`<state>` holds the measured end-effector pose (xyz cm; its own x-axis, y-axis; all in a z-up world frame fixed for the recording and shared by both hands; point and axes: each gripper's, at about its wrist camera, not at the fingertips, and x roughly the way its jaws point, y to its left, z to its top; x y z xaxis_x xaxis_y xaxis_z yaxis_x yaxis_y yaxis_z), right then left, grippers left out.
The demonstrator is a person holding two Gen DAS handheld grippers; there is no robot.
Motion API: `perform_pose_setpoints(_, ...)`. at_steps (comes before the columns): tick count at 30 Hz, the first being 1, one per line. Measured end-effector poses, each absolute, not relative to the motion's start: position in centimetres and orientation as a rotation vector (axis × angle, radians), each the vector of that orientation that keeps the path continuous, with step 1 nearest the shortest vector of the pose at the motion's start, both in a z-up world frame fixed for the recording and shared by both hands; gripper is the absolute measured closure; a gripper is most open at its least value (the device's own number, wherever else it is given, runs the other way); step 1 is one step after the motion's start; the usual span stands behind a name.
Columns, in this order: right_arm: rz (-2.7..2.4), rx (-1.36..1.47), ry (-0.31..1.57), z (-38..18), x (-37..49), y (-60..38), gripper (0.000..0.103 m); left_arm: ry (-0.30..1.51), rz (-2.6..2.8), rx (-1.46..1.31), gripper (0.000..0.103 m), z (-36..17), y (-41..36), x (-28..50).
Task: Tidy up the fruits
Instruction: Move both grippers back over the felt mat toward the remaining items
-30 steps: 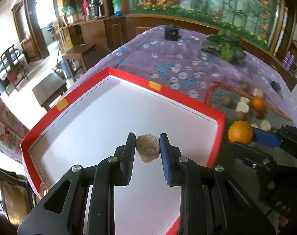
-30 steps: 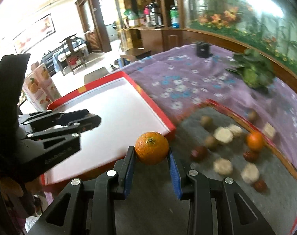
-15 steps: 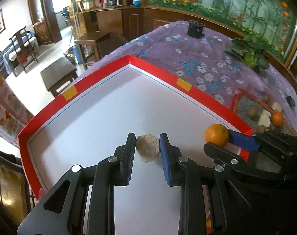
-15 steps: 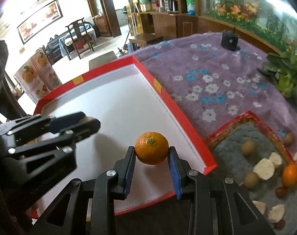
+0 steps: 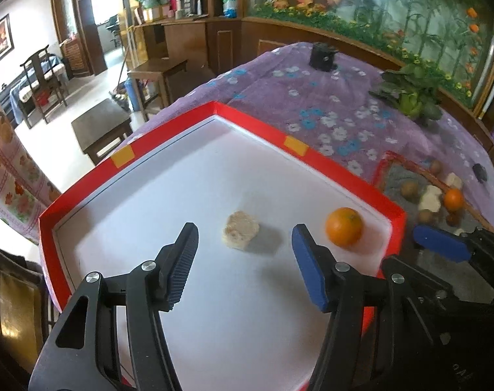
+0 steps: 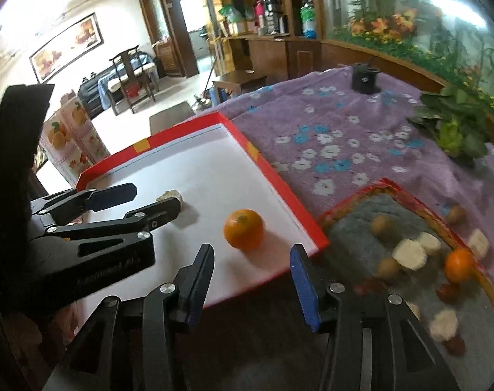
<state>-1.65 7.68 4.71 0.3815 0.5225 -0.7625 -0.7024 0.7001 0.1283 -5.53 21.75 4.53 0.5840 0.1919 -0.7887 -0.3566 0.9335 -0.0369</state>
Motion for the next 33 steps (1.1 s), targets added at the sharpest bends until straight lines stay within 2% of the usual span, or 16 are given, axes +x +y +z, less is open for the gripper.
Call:
perform_pose_setpoints(12,0.631,-0.161,0.883,4.6,-2.9,-1.5,0.053,0.859,0.177,-0.127,0.043,6.2,14.9,-5.6)
perform_pose_setpoints(24,0.494,-0.092,0.894,3.7,-3.2,-9.6,0.052,0.912,0.028,-0.098,0.043,5.2,8.4,-4.0)
perform_pose_setpoints(33,0.475,-0.066,0.901,3.1,-3.1,-11.8,0.052,0.945,-0.054,-0.081,0.043,3.2,6.9,-1.9)
